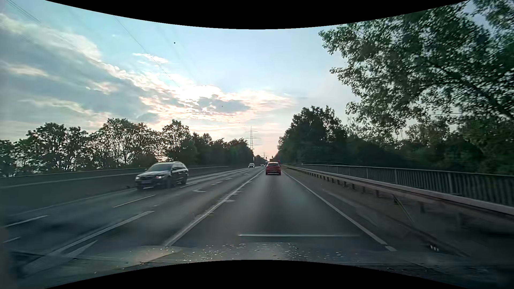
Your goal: Follow the waypoints while adhering to traffic rules and regulations
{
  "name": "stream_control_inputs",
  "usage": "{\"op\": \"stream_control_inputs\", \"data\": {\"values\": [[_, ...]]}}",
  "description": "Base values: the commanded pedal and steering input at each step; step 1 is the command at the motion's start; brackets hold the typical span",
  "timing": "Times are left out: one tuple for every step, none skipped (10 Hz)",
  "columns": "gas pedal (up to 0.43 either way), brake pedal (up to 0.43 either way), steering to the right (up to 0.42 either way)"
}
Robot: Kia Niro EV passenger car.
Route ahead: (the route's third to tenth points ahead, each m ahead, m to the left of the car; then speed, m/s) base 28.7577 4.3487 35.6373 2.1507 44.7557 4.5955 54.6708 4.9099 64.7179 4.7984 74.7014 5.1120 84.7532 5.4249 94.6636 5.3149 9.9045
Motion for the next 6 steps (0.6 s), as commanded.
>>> {"op": "stream_control_inputs", "data": {"values": [[0.079, 0.000, -0.004], [0.079, 0.000, -0.004], [0.079, 0.000, -0.004], [0.079, 0.000, -0.005], [0.079, 0.000, -0.004], [0.079, 0.000, -0.004]]}}
